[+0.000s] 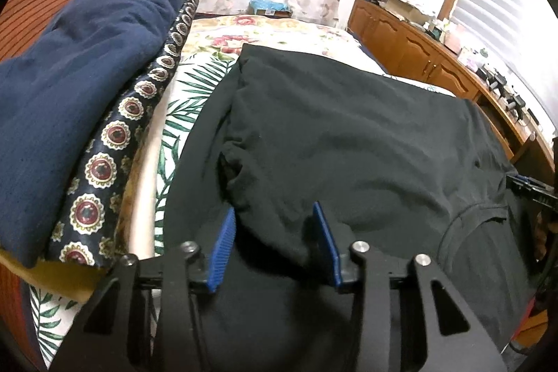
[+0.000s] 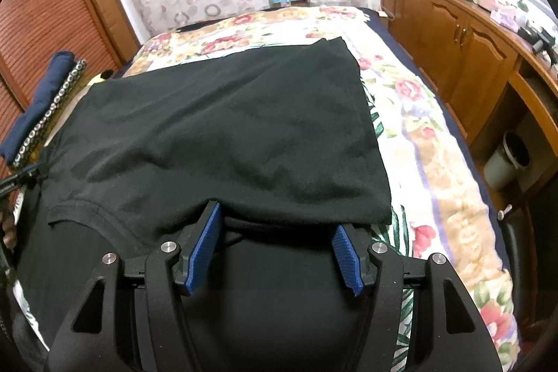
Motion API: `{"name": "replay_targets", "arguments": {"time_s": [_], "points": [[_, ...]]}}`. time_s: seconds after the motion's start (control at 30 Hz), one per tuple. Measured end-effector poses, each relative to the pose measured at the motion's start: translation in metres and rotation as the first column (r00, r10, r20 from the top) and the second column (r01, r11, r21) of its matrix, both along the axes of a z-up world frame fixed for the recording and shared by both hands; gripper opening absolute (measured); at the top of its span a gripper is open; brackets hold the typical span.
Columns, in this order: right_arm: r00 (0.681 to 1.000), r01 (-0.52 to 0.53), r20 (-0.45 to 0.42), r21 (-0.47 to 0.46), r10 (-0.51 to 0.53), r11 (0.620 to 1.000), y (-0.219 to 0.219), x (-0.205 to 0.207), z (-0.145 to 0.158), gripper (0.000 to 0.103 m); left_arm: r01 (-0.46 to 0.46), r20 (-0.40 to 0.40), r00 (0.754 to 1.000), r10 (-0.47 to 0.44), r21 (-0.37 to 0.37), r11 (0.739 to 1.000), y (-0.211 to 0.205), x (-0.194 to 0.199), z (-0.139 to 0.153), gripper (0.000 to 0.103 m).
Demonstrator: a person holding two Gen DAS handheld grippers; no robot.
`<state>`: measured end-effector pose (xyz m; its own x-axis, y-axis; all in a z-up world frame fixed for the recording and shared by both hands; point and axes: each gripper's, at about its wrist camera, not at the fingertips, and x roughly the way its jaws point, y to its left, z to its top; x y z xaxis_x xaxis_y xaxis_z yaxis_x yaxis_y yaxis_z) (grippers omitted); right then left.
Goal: Fold small clothes
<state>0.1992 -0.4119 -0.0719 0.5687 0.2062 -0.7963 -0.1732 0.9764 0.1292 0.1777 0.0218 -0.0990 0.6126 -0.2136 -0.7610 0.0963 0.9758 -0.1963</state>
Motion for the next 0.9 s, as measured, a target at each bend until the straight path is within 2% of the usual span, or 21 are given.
{"name": "replay_targets", "arguments": {"time_s": [0.07,0.27,0.33,0.37,0.4,0.43,0.5,0.63,0.9], "points": [[1.0,-0.008,0.0,0.005,0.008,1.0,0.001,-0.001,0.0,0.063,-0.005,-0.002,1.0,0.005,0.003,1.0,0.001,0.002,0.0,0.032],[1.0,-0.023,-0.011,0.046,0.023,0.999,0.004,0.003,0.001,0.062,-0.006,0.006,1.0,0.005,0.021,1.0,0.0,0.002,-0.001,0.029],[1.0,-0.019,-0.009,0.041,0.02,0.999,0.005,0.005,0.001,0.058,-0.002,0.006,1.0,0.002,0.024,1.0,-0.003,0.004,-0.001,0.014],[1.0,-0.022,-0.01,0.029,0.022,0.999,0.006,0.005,0.001,0.044,-0.002,0.004,1.0,0.002,0.021,1.0,-0.003,0.004,-0.001,0.008],[0.999,-0.038,-0.011,0.012,0.038,0.999,0.008,0.005,0.0,0.016,0.0,0.014,1.0,-0.001,0.019,1.0,-0.004,0.003,0.0,0.006],[0.998,-0.061,-0.012,0.003,0.061,0.998,0.01,0.004,0.0,0.009,0.003,0.026,1.0,-0.003,0.018,1.0,-0.005,0.002,0.003,0.005],[0.997,-0.079,-0.008,0.006,0.079,0.997,0.012,0.001,0.002,0.002,0.004,0.064,0.998,-0.004,0.01,1.0,-0.006,-0.004,0.011,0.004],[0.995,-0.092,0.048,0.02,0.091,0.996,0.01,-0.009,0.017,0.001,-0.003,0.14,0.99,0.004,-0.009,1.0,-0.004,-0.017,0.032,0.004],[0.982,-0.116,0.153,0.03,0.11,0.993,0.012,-0.041,0.058,0.0,-0.012,0.224,0.974,0.019,-0.032,0.999,0.008,-0.048,0.064,0.004]]}}
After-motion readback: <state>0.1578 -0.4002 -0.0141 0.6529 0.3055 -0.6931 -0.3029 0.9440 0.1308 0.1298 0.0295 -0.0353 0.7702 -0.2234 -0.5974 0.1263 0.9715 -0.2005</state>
